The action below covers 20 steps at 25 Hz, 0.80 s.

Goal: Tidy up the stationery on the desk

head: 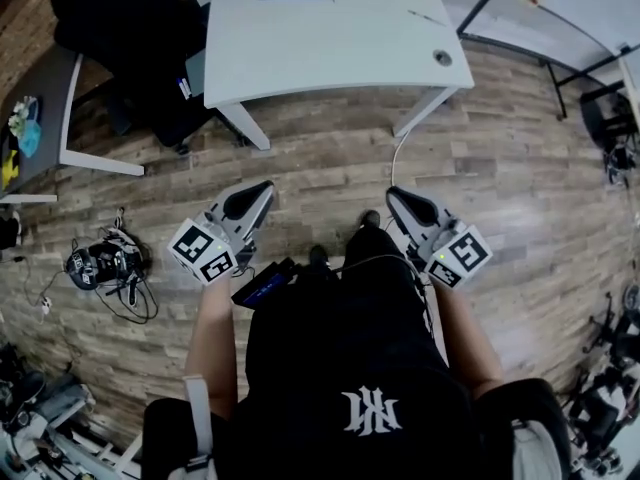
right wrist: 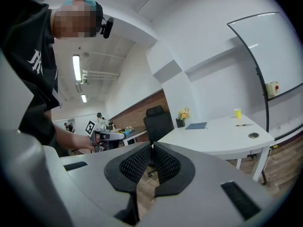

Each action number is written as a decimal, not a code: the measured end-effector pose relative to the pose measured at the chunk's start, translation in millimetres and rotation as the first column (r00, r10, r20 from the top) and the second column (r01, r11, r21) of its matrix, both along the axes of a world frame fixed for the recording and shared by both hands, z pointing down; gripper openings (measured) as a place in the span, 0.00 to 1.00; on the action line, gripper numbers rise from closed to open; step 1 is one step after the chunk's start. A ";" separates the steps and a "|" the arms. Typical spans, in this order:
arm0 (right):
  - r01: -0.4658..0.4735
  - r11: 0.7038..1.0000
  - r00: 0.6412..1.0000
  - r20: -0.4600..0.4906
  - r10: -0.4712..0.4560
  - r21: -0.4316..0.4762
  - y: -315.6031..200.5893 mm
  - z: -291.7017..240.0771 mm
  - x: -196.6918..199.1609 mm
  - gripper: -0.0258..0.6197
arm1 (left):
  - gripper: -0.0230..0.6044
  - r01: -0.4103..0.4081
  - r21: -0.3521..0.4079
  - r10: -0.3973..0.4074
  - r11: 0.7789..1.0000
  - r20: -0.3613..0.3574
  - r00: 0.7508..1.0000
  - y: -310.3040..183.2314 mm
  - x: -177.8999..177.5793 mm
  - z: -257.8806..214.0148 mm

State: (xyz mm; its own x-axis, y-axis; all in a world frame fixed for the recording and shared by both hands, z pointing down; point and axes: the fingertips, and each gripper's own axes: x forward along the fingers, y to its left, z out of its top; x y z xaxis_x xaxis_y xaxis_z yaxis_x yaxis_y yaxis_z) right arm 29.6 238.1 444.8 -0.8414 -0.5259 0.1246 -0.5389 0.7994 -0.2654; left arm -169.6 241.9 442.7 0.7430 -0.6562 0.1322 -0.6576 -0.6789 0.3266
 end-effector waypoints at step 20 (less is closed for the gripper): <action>0.222 0.974 0.972 0.068 -0.224 0.039 -257.3 -17.7 42.9 0.11 | 0.04 0.204 -0.073 -0.198 0.976 0.085 0.976 -205.2 49.4 -8.6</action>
State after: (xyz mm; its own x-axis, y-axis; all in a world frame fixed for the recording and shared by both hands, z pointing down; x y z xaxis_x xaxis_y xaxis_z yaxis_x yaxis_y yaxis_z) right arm 72.5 -19.3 427.0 -0.9440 -0.3265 0.0469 -0.3267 0.9057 -0.2703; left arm -120.2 36.6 434.1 0.5823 -0.7759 0.2429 -0.8034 -0.5033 0.3183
